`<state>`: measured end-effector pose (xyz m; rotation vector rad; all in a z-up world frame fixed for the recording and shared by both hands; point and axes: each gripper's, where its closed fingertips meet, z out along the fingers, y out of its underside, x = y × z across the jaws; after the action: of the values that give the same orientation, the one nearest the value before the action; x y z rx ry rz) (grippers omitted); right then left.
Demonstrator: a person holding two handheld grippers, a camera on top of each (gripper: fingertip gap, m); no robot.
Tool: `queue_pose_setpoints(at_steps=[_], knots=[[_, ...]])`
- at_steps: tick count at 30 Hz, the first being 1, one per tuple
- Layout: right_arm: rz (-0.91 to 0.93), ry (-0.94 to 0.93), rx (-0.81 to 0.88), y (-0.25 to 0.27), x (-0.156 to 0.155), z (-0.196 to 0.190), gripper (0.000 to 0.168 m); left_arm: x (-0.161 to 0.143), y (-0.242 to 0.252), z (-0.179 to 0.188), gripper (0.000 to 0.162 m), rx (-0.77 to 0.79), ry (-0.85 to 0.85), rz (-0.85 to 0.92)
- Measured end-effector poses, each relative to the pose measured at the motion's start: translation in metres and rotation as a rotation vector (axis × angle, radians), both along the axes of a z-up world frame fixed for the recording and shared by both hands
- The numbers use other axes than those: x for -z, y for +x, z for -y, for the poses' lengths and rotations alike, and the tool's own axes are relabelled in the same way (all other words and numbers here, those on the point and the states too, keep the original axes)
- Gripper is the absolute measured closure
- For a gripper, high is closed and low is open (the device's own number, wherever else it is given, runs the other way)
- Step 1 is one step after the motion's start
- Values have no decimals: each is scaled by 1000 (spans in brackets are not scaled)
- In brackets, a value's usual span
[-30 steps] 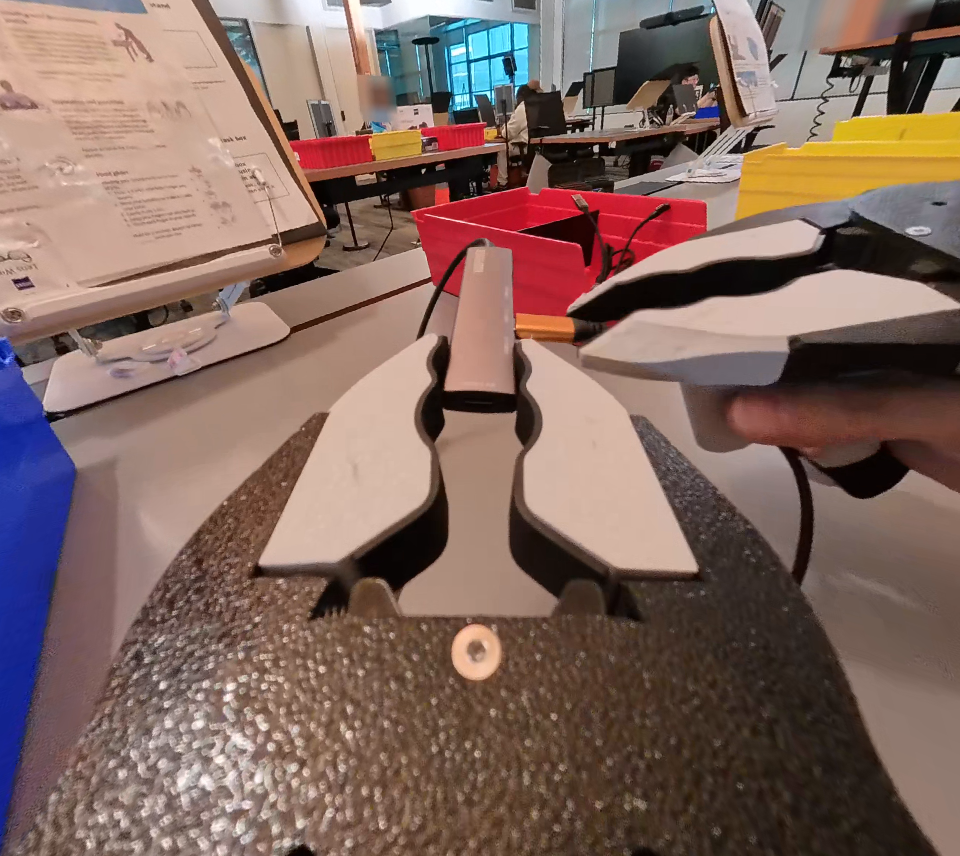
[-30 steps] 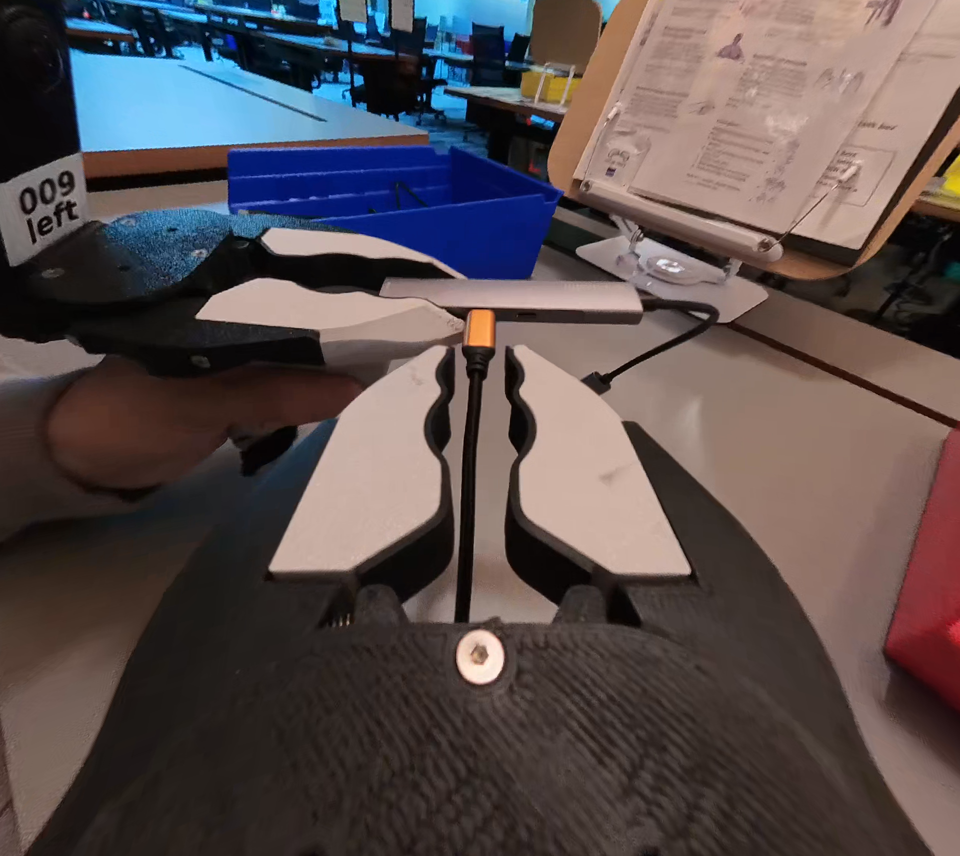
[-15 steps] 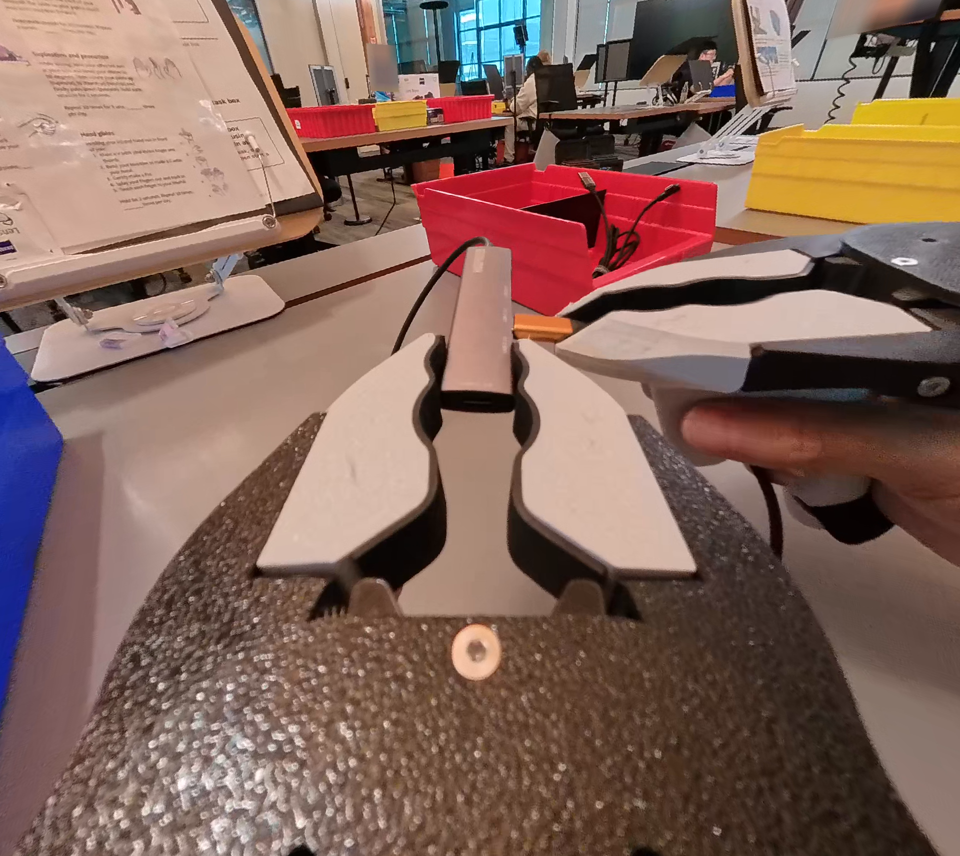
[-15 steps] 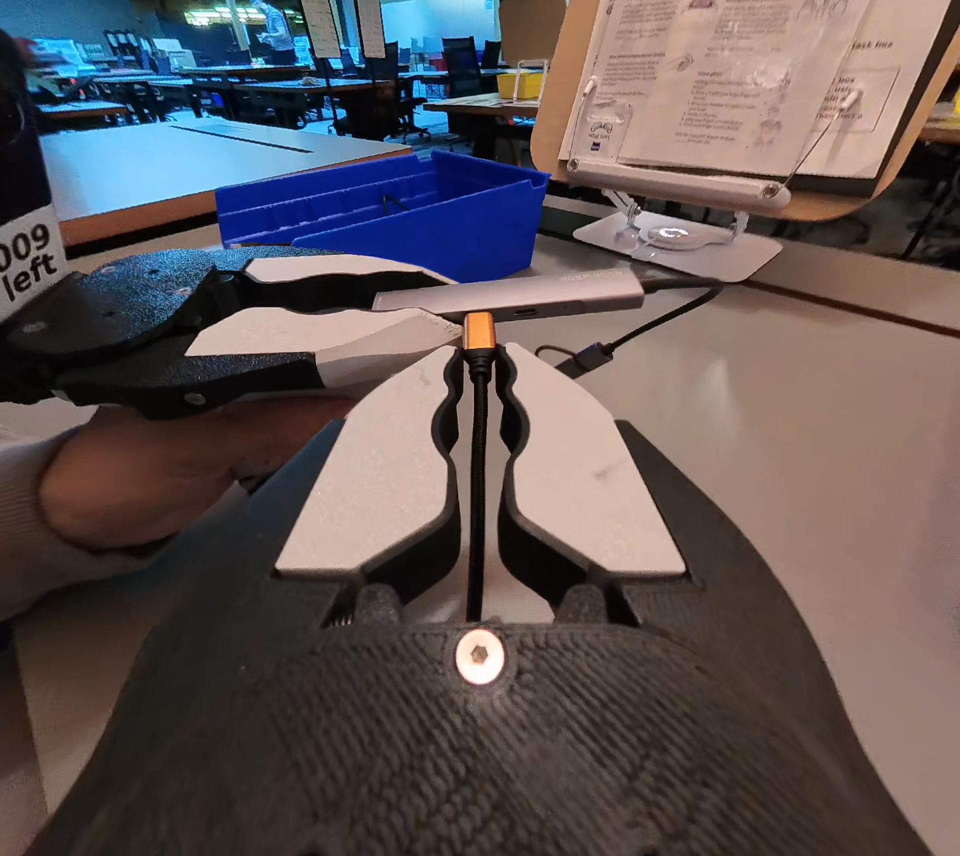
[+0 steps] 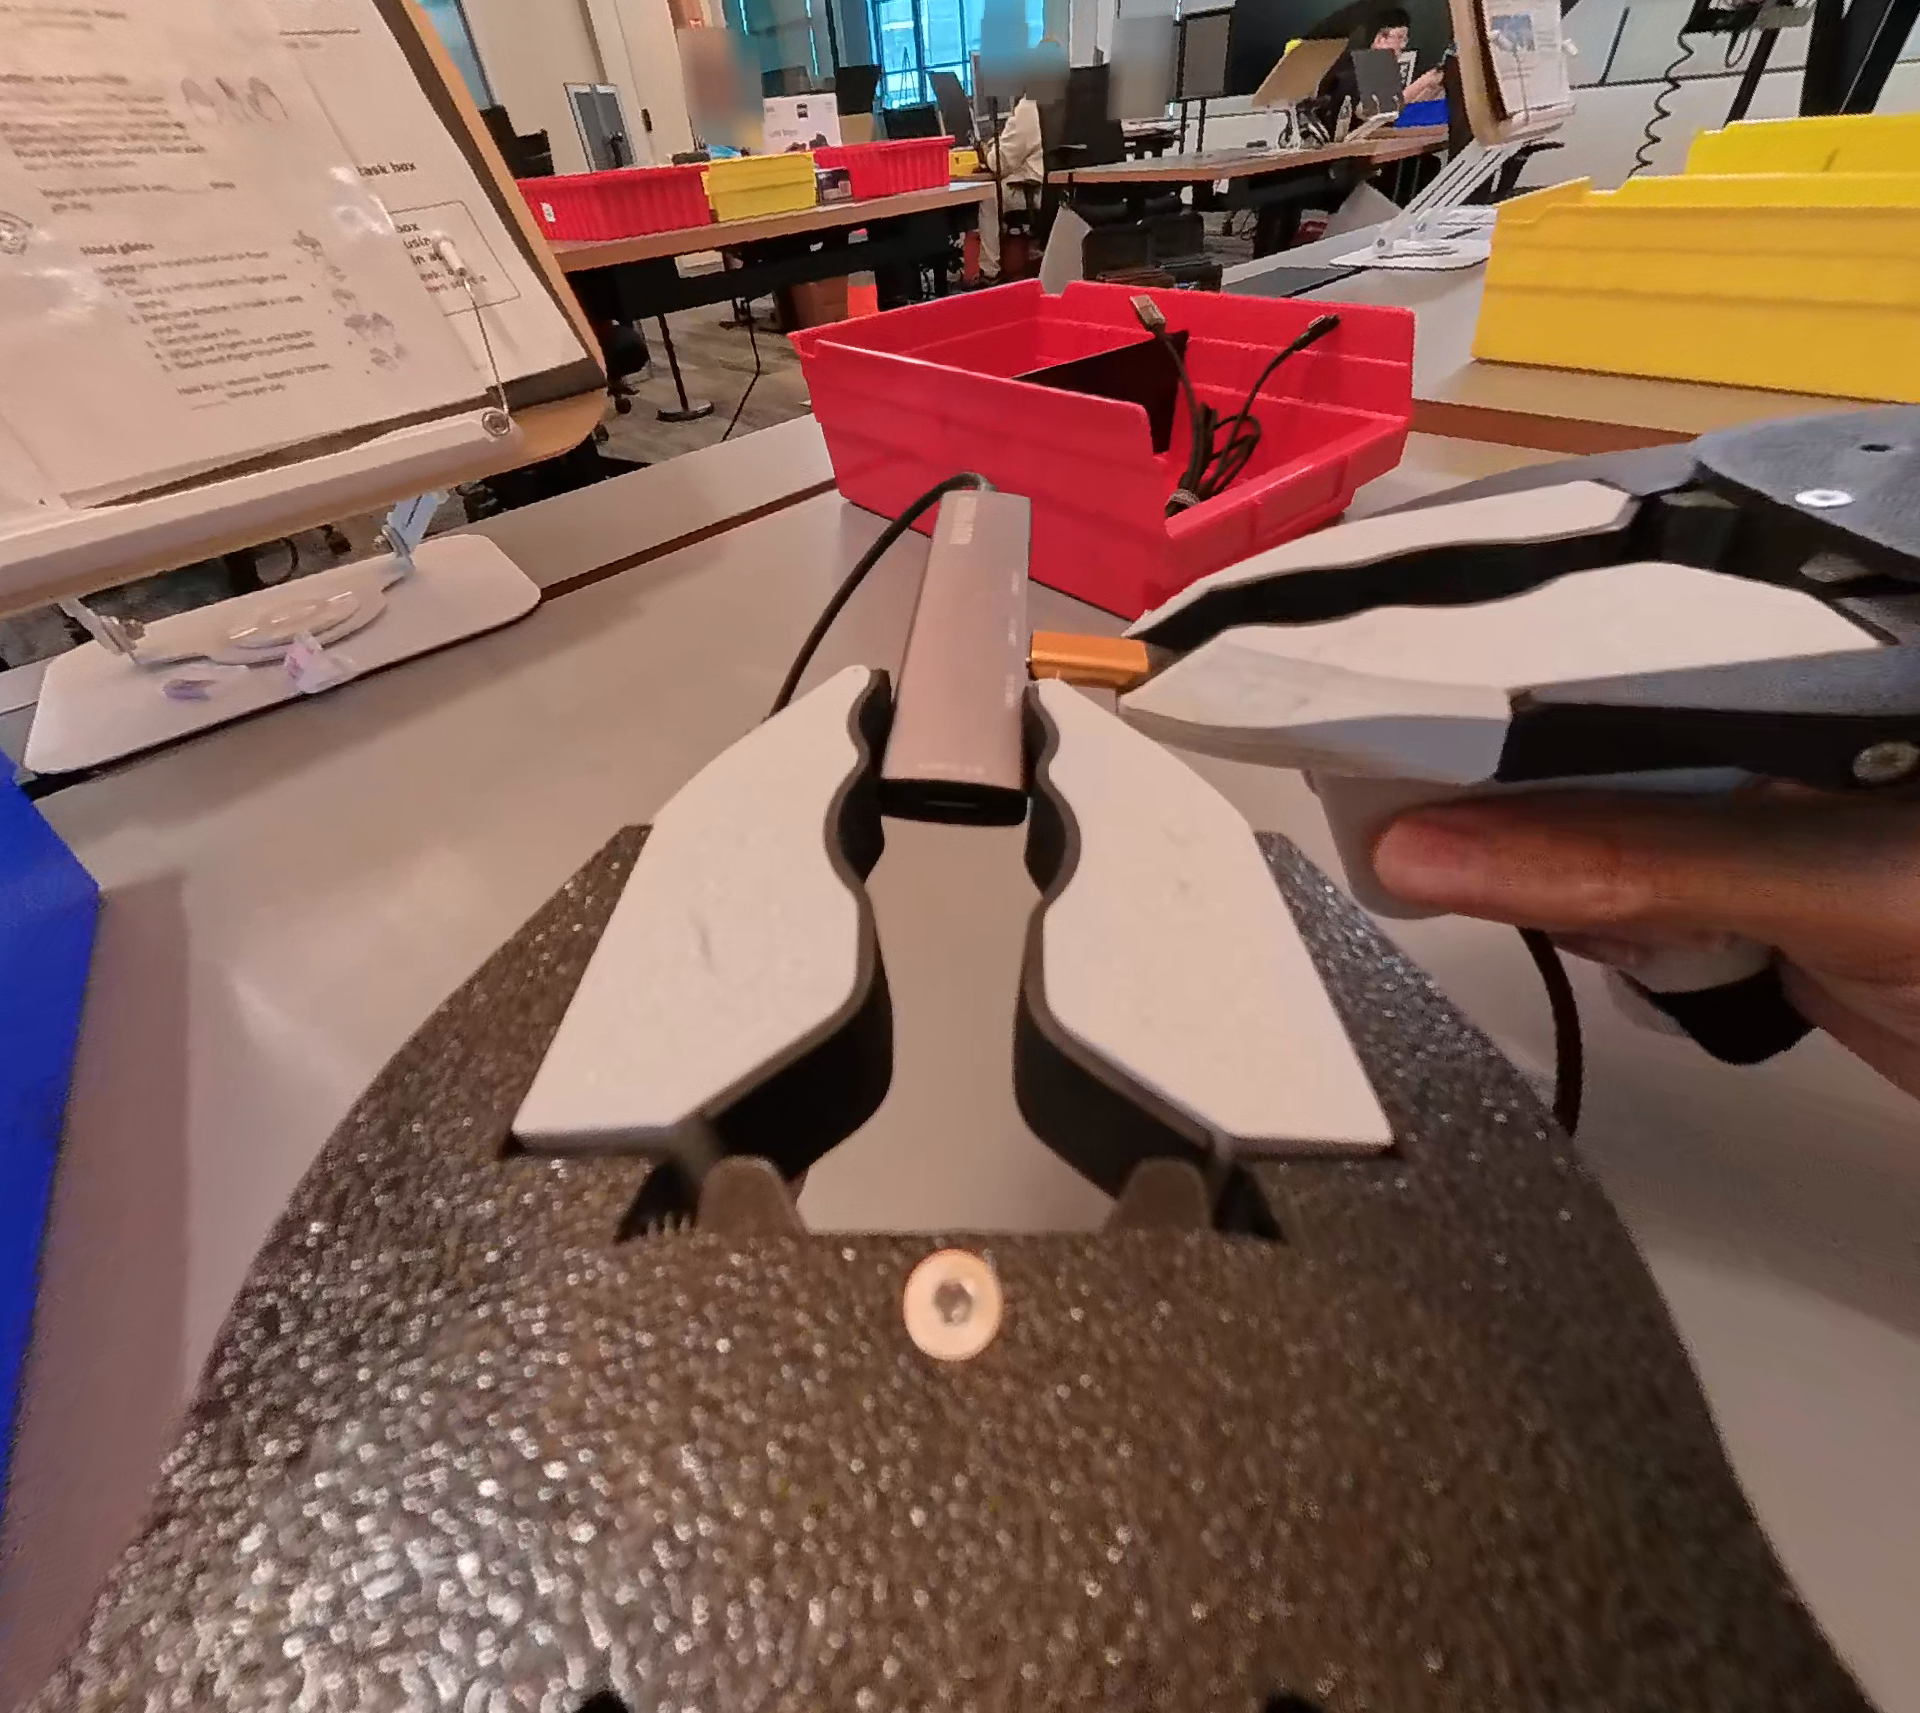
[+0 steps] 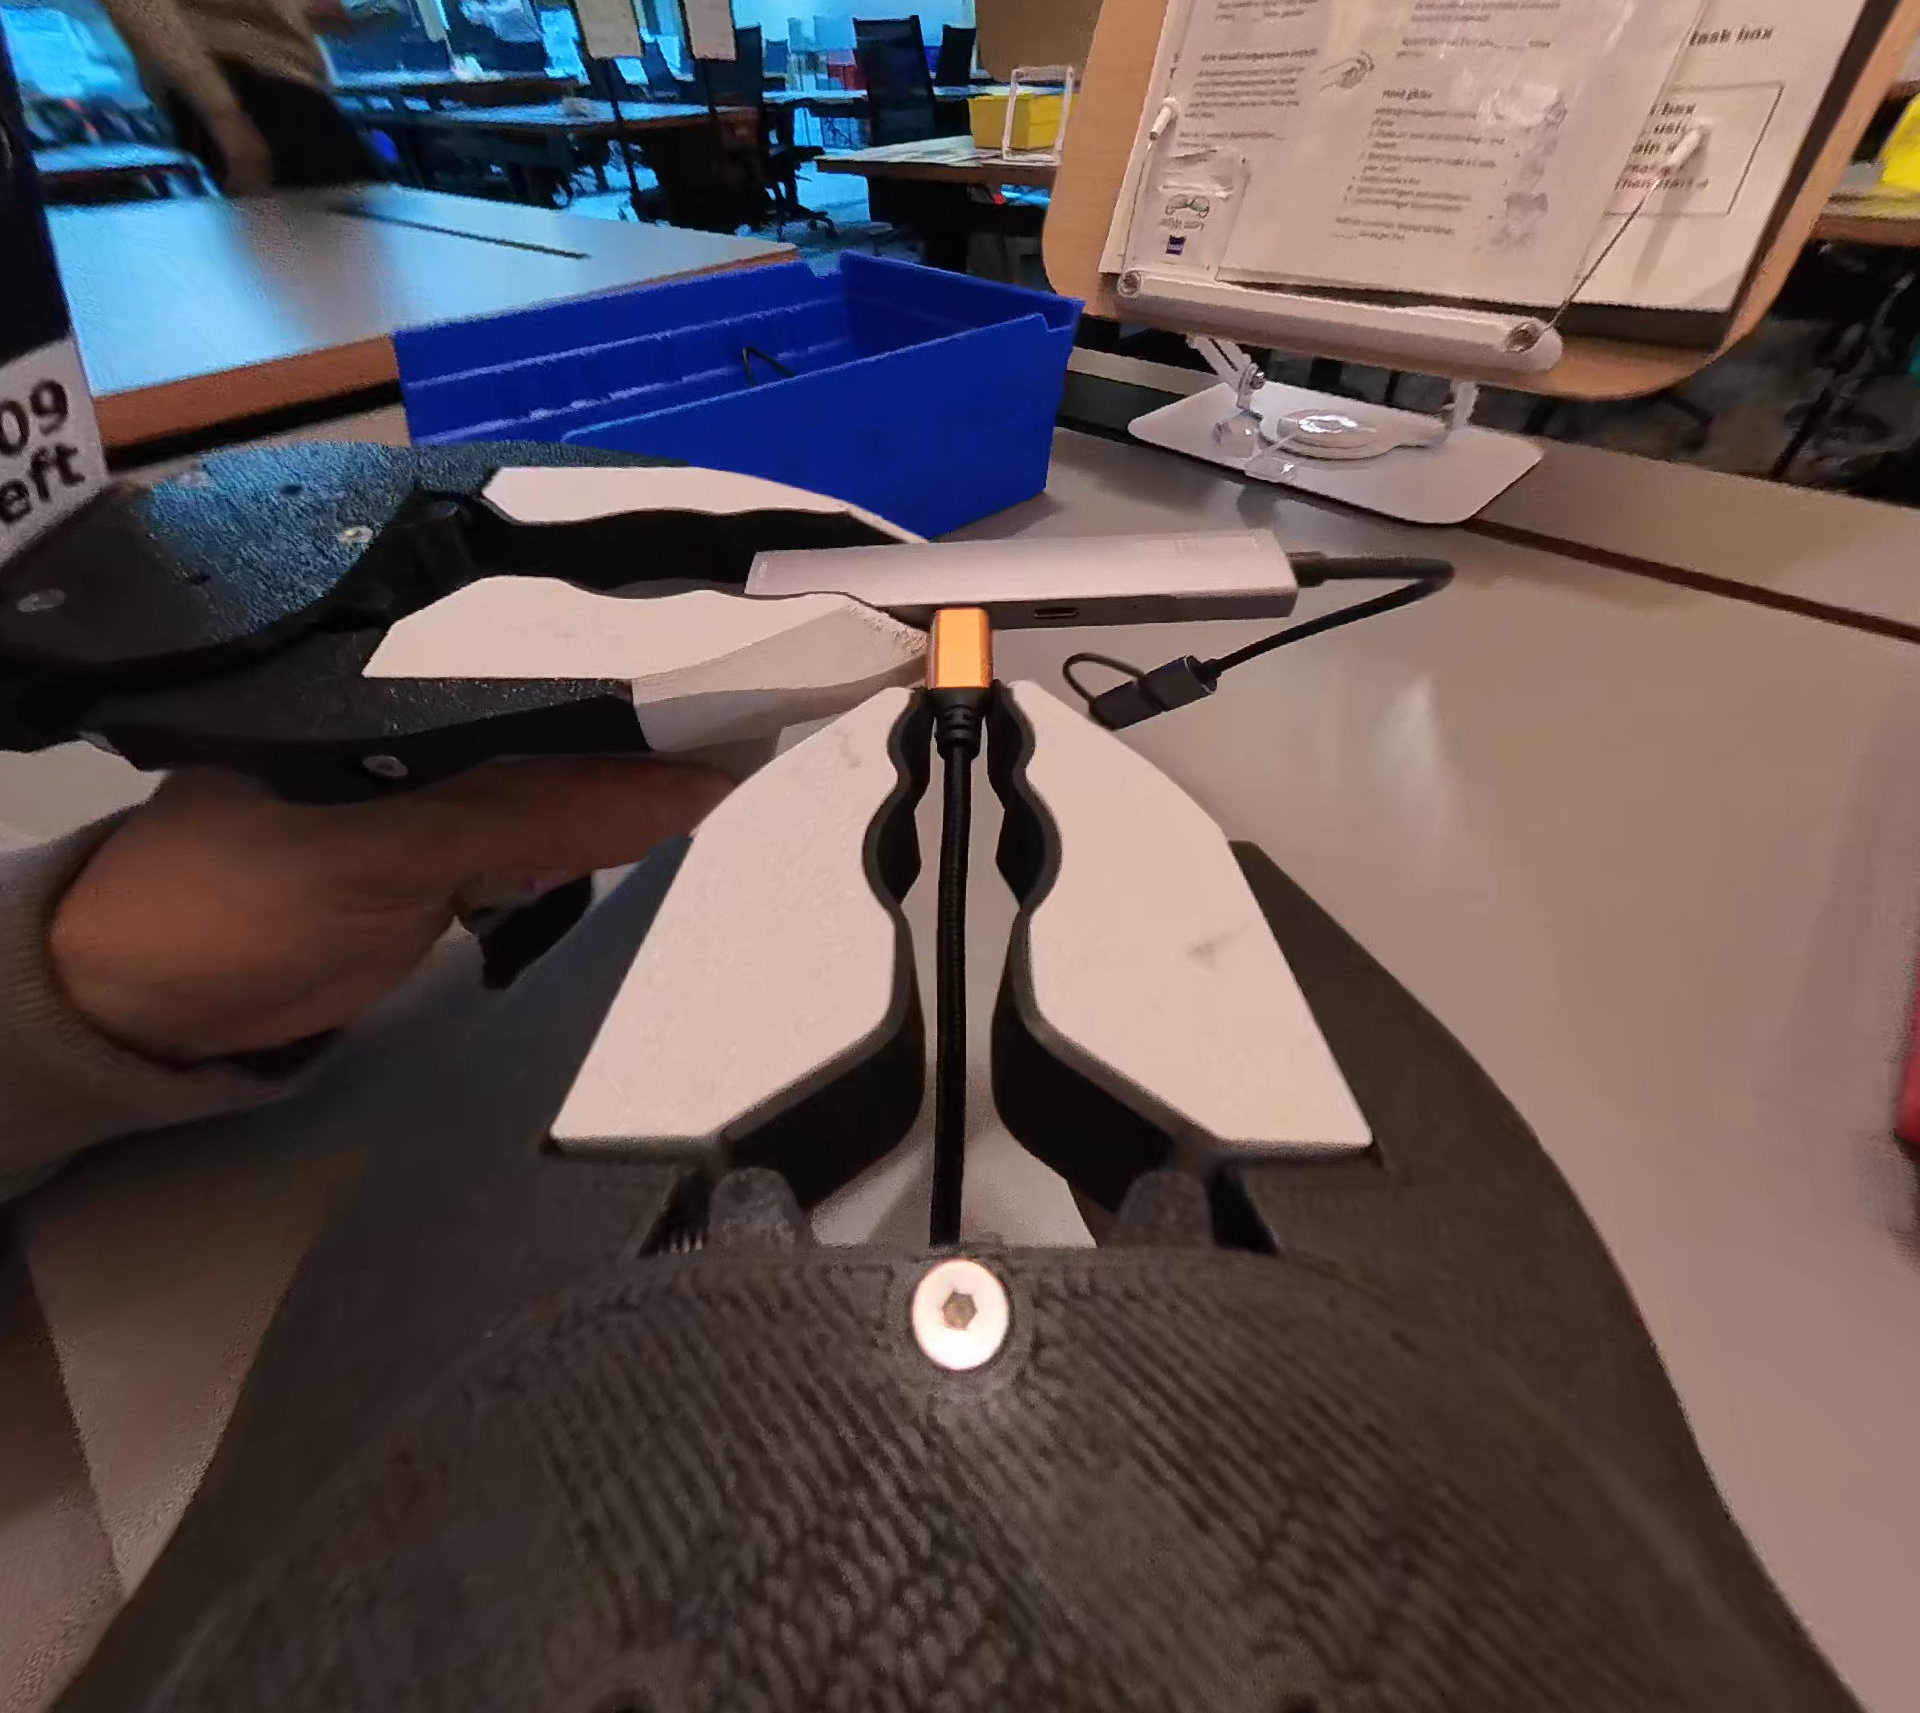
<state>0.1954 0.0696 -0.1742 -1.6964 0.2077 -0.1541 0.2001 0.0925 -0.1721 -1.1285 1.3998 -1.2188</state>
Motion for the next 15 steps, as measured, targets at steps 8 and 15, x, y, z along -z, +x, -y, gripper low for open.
queue_pose_setpoints(at_steps=[8,15], knots=[[-23,37,-52,-9,-22,10,157,-24,-7,9,139,45,32,68],[32,43,-46,-14,-42,17,160,-46,-13,14,139,60,19,127]])
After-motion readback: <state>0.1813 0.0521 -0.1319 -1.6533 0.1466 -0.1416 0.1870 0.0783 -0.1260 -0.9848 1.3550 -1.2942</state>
